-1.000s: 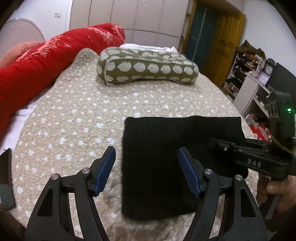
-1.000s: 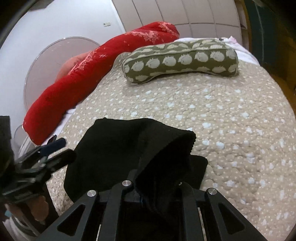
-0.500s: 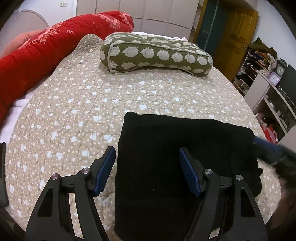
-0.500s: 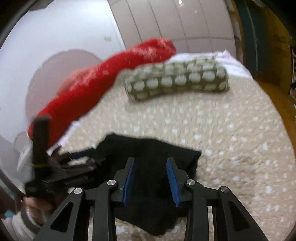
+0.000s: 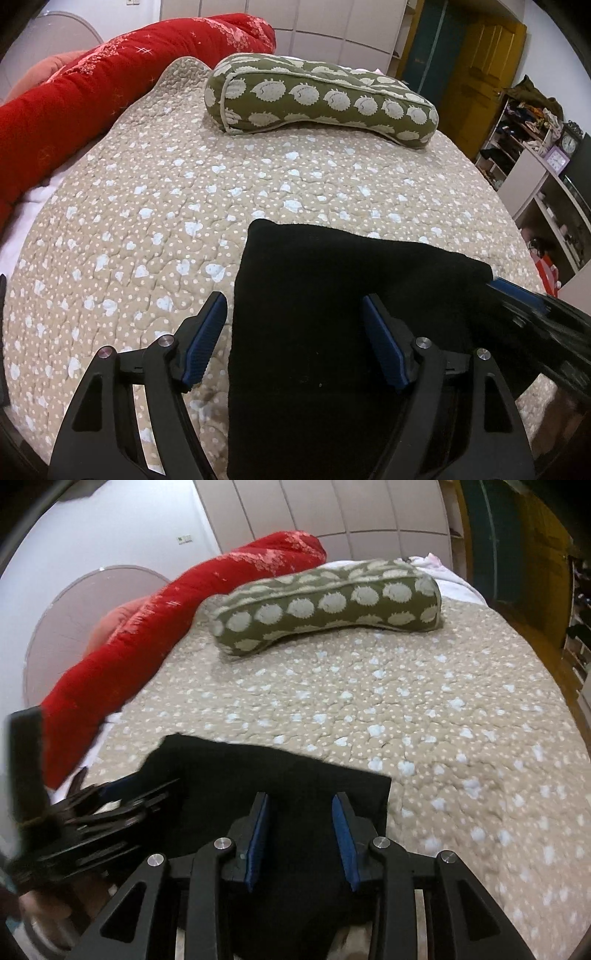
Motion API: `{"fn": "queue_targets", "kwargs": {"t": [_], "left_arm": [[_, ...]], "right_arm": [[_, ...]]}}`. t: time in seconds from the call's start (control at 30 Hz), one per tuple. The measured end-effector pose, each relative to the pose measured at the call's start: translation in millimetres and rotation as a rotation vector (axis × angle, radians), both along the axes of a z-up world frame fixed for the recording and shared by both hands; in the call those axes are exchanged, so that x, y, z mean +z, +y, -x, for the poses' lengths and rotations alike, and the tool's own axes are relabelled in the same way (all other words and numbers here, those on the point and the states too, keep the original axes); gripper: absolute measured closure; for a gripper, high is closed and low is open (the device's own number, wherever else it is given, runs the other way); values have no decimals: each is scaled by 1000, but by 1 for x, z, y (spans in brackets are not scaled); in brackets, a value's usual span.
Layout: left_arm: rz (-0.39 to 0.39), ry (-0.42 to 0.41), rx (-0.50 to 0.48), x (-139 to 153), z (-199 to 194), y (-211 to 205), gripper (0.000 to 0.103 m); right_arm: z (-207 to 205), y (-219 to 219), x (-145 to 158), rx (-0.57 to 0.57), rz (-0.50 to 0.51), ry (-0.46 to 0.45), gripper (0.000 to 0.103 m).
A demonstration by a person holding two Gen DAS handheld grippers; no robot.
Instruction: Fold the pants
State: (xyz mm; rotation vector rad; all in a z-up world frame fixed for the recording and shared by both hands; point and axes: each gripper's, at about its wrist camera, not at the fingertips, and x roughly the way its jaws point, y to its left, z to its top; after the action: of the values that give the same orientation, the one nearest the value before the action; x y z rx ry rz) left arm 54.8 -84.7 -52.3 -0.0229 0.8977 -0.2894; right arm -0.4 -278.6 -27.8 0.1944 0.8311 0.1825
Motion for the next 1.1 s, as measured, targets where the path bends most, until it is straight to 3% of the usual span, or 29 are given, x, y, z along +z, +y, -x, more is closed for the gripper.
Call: {"fn": "queue_targets", "kwargs": {"t": [0.13, 0.33, 0.43, 0.63, 0.9, 1.1], "left_arm": [[2, 1, 6, 0, 1, 1, 27], [-6, -3, 5, 0, 5, -2, 26], [-13, -2, 11, 0, 6, -3, 26], [4, 6, -11, 8, 14, 2, 26], [98, 47, 8, 13, 16, 27, 26], [109, 60, 8, 7, 16, 30, 26]], "right_arm": [[32, 13, 10, 38, 27, -38, 69], [47, 30, -19, 54, 119, -4, 68], [48, 33, -15, 53, 140, -5, 68], [54, 6, 2, -33, 31, -34, 59], [45, -26, -14, -122, -123, 16, 53], [36, -26, -21, -140, -120, 42, 52]]}}
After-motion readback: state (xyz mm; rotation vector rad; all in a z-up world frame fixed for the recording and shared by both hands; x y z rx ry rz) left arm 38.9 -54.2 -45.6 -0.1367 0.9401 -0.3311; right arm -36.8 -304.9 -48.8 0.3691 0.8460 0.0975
